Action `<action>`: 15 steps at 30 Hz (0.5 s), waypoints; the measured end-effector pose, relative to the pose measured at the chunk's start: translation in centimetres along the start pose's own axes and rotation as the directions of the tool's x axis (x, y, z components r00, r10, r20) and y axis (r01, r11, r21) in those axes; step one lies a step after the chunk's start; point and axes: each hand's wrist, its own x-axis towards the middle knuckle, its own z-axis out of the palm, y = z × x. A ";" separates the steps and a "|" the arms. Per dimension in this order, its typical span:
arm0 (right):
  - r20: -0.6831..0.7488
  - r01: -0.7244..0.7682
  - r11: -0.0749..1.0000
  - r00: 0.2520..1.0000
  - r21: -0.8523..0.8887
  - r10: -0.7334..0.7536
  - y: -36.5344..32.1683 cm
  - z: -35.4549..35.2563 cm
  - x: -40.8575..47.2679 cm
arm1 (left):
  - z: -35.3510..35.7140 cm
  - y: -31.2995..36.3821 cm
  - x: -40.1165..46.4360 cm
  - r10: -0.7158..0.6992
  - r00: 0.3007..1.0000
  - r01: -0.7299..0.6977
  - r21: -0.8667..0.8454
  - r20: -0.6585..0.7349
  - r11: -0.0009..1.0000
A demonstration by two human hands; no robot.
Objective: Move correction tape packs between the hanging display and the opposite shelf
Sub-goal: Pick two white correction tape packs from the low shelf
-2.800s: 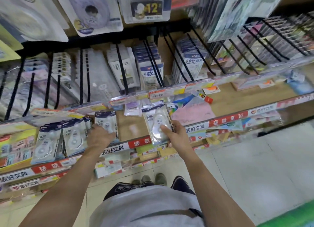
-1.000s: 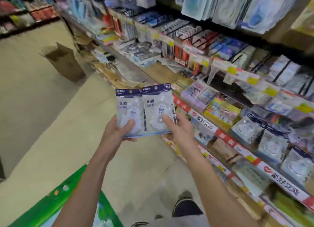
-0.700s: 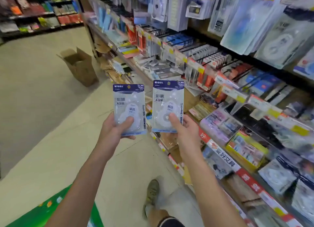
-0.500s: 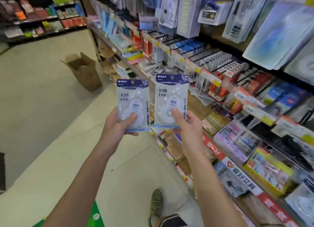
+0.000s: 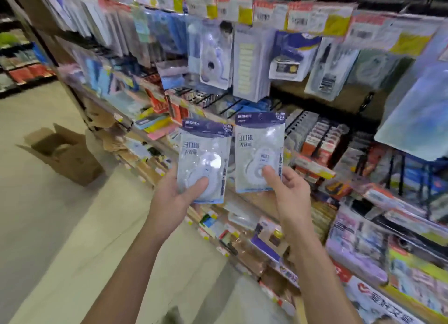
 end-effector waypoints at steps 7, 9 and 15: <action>-0.212 0.117 0.991 0.969 -0.061 -0.128 -1.5 3.8 2.5 | -1.1 1.4 9.8 0.051 0.968 -0.040 -0.048 0.244 0.998; -0.277 0.138 0.990 0.951 -0.024 -0.139 -2.0 5.1 3.0 | -1.3 1.7 12.5 0.063 0.949 -0.051 -0.046 0.309 0.998; -0.458 0.203 0.979 0.874 0.038 -0.163 -3.0 7.6 3.7 | -1.3 2.7 17.4 0.109 0.860 -0.073 -0.091 0.498 0.993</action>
